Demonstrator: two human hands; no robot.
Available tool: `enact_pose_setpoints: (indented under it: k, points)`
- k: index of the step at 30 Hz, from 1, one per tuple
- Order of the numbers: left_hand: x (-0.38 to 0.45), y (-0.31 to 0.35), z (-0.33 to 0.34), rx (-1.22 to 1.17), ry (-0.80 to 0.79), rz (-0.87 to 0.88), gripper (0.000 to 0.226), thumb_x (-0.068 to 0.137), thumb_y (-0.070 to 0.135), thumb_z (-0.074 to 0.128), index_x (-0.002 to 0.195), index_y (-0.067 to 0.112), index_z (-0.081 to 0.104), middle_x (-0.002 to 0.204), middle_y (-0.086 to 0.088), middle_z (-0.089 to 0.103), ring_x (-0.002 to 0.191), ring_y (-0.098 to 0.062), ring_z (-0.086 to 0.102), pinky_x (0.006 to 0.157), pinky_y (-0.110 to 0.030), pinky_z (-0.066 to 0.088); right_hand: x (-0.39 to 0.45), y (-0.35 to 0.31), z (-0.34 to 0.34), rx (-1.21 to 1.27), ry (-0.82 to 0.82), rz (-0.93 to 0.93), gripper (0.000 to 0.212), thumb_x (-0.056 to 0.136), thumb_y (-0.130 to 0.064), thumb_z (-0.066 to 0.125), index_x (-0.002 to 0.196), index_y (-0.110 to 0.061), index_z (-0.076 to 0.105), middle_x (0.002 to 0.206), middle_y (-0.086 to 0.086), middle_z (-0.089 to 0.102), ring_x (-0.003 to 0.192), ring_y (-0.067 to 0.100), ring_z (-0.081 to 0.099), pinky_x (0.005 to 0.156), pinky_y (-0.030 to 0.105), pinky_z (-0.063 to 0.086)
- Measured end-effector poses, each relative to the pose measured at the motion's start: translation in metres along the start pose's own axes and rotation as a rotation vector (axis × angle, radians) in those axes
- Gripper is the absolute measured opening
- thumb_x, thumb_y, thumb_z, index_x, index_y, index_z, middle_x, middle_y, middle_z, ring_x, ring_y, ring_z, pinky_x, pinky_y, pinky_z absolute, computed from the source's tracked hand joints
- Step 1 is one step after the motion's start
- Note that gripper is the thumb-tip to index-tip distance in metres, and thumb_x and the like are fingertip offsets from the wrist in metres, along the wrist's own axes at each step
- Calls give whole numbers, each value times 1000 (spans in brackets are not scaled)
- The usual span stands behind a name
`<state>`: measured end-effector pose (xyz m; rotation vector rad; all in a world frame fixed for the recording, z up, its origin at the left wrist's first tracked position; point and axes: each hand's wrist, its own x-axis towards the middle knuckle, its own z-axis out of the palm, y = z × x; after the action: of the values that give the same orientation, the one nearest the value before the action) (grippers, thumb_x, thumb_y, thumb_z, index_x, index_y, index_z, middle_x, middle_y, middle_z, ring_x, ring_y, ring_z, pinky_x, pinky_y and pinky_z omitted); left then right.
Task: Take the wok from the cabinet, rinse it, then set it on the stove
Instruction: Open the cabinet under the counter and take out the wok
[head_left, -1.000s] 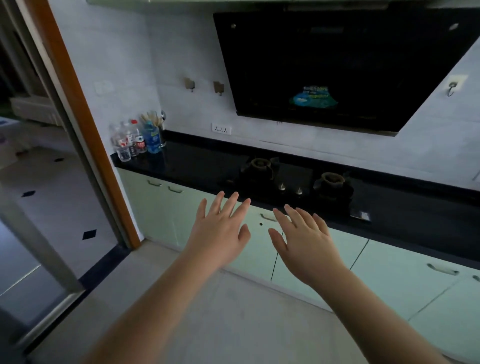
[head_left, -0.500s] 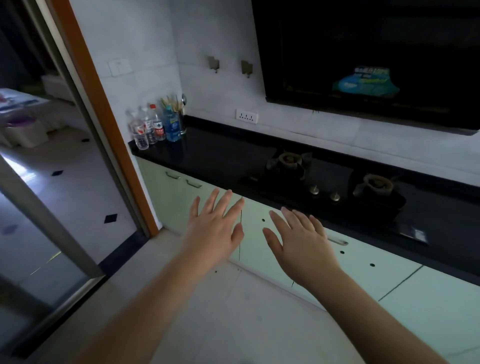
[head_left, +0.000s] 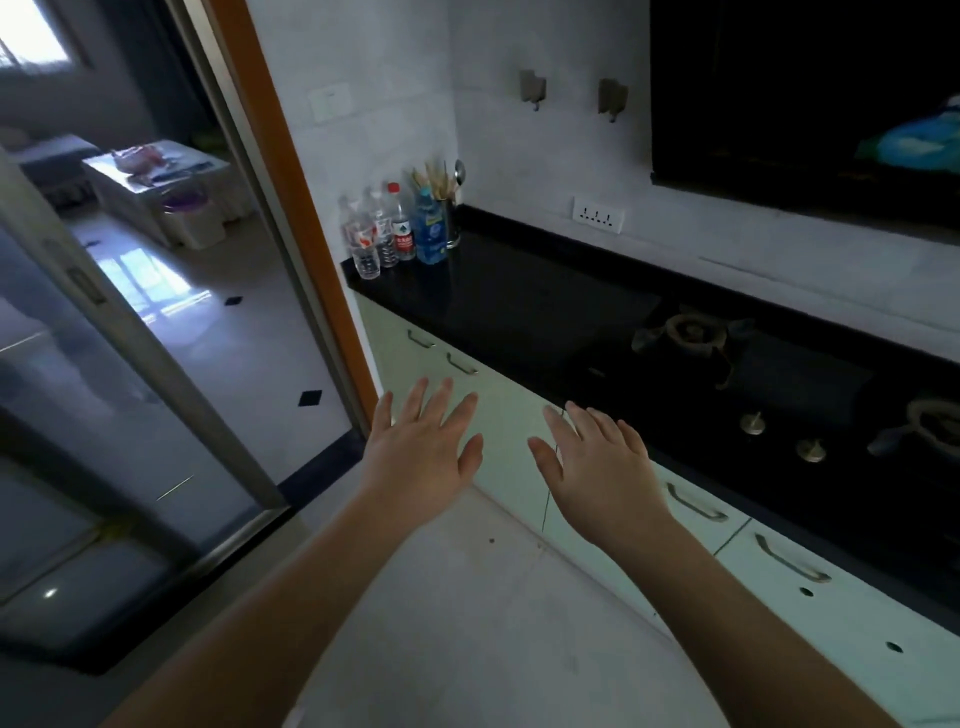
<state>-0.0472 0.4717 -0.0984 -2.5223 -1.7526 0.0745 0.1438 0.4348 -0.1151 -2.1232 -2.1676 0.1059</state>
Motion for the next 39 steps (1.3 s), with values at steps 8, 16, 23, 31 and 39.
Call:
enact_pose_setpoints:
  k: [8,16,23,31,39]
  points:
    - [45,-74,21,-45,-24,-37,66,92,63,1,152,36,1,161,2,-5,147,-24,-11,117,-55,-2,78,-56,22,-6,-52,-66,89,80,-62,-15,153,-27,19,159,0,23,146,18,18,120,42,13]
    - [95,-190,52,-59,-6,-9,67,92,65,0,152,36,1,161,2,-4,147,-24,-11,114,-53,-8,165,-144,46,-30,-76,-48,83,84,-62,-9,153,-27,21,159,0,25,146,17,19,119,40,15]
    - [134,-270,66,-47,-5,35,66,92,65,0,152,36,2,161,2,-3,147,-24,-11,111,-49,-11,221,-200,64,-27,-99,-7,73,92,-61,1,153,-25,20,158,1,26,146,18,19,119,41,16]
    - [195,-305,95,-124,-4,69,61,96,59,3,152,36,9,161,2,6,148,-23,-3,117,-47,-1,271,-209,93,-23,-157,19,95,77,-68,-21,154,-26,17,160,2,23,146,19,19,119,41,16]
    - [292,-311,138,-83,-65,183,61,97,55,5,152,31,15,161,0,8,148,-20,-4,120,-45,1,353,-178,140,16,-234,64,61,99,-51,25,153,-22,20,158,6,25,144,24,22,116,42,19]
